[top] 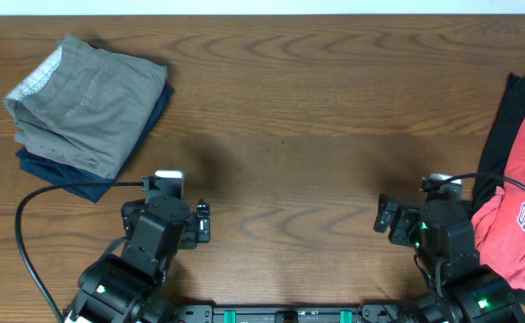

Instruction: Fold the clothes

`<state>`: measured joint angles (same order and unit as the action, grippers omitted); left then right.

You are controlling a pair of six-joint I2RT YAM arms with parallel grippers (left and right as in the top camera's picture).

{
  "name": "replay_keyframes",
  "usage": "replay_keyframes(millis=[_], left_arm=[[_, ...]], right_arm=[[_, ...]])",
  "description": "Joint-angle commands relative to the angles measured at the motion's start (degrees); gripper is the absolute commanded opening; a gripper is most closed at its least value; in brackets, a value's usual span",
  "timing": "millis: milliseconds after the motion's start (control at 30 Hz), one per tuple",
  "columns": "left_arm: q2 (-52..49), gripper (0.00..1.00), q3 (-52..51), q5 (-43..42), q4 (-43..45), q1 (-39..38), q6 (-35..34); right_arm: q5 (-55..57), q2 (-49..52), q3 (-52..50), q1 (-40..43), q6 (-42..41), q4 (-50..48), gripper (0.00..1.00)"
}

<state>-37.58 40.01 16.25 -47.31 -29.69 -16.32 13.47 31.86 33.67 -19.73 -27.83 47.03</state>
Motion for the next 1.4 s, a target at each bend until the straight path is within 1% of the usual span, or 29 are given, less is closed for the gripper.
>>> replay_keyframes(millis=[0, 367, 533, 600, 667, 800, 900, 1100, 1167, 1367], left_arm=[[-0.15, 0.98, 0.28, 1.16, -0.17, -0.24, -0.28], [-0.15, 0.98, 0.28, 1.16, -0.17, -0.24, -0.28], [-0.15, 0.98, 0.28, 1.16, -0.17, -0.24, -0.28], [-0.13, 0.98, 0.28, 1.16, -0.17, -0.24, -0.28], [-0.15, 0.98, 0.28, 1.16, -0.17, -0.24, -0.28], [-0.15, 0.98, 0.28, 1.16, -0.17, -0.24, -0.28], [-0.15, 0.98, 0.28, 1.16, -0.17, -0.24, -0.28], [-0.15, 0.98, 0.28, 1.16, -0.17, -0.24, -0.28], [-0.15, 0.98, 0.28, 1.16, -0.17, -0.24, -0.28], [-0.15, 0.98, 0.28, 1.16, -0.17, -0.24, -0.28]], right_arm=[[-0.02, 0.00, -0.46, -0.44, -0.68, 1.01, 0.99], [-0.02, -0.35, -0.48, -0.44, -0.68, 2.10, 0.99], [0.22, -2.73, -0.63, 0.44, -0.57, 3.02, 0.99], [0.68, -4.72, -0.79, 1.86, 0.35, 4.11, 0.99], [0.59, -7.32, -1.38, 3.32, 3.02, 3.08, 0.99], [-3.17, -14.84, -4.39, 6.88, 14.51, -2.78, 0.99], [-5.60, -20.83, -7.96, 9.79, 20.31, -8.44, 0.99], [-6.03, -31.58, -16.68, 14.32, 22.82, -20.92, 0.99], [-6.01, -31.39, -19.45, 15.08, 23.02, -26.73, 0.99], [-6.03, -31.54, -27.39, 15.13, 28.50, -41.77, 0.99]])
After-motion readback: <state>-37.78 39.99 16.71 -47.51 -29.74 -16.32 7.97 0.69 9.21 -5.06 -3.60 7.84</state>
